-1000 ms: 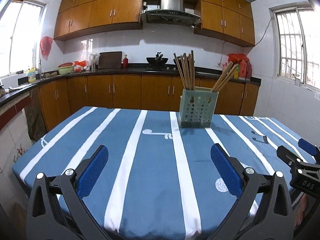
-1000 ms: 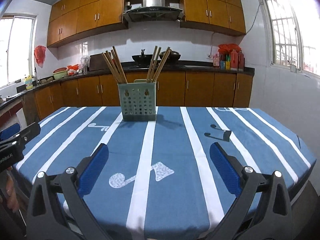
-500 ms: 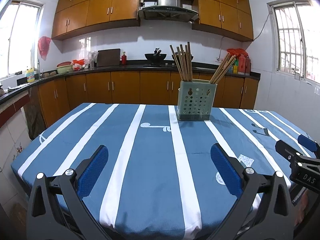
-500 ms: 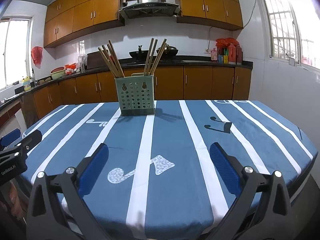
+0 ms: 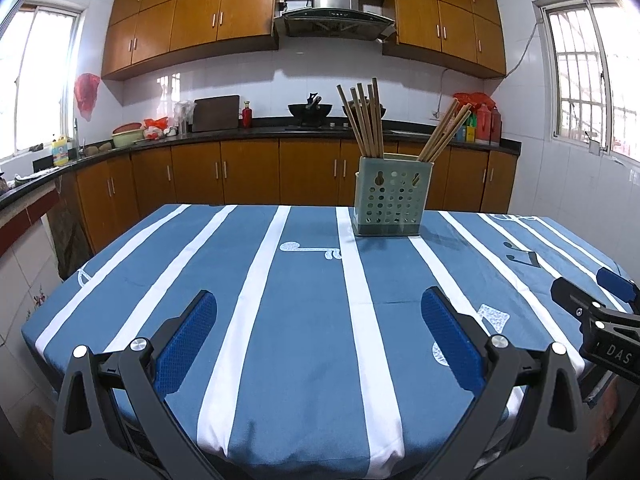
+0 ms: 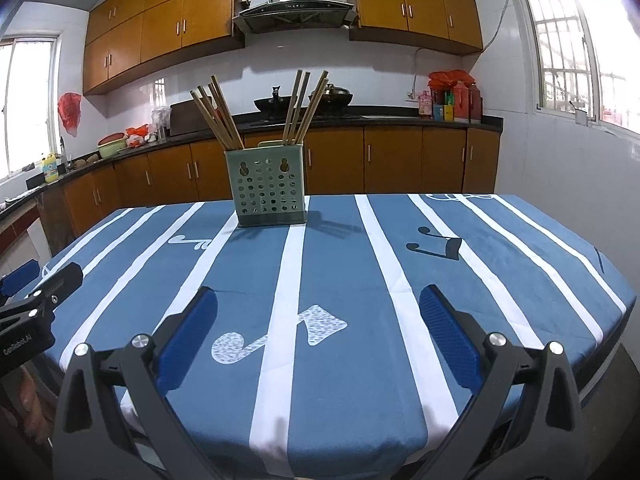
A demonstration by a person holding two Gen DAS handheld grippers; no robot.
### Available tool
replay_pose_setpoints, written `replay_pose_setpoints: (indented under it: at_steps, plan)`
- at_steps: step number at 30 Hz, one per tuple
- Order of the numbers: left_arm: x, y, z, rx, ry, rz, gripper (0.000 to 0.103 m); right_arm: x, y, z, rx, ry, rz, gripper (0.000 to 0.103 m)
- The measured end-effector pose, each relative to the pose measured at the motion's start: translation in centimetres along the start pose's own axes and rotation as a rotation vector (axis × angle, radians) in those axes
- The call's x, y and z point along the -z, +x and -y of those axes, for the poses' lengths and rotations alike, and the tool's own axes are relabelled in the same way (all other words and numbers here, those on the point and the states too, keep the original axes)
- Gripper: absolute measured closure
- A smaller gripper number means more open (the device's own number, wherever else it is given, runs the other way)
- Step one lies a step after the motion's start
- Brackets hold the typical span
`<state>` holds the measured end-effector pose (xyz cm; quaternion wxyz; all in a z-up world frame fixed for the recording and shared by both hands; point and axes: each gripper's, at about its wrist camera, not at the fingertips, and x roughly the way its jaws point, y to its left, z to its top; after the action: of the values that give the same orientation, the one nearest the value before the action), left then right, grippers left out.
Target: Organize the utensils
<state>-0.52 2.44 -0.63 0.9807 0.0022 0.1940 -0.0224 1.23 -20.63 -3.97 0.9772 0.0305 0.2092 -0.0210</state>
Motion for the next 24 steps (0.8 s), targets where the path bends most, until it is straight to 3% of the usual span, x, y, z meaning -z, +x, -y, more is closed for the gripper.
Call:
replay_pose_setpoints:
  at_steps: [24]
  plan:
    - [-0.02, -0.08, -0.02, -0.006, 0.005, 0.000, 0.002, 0.09, 0.16, 0.10, 0.008, 0.001, -0.001, 0.004]
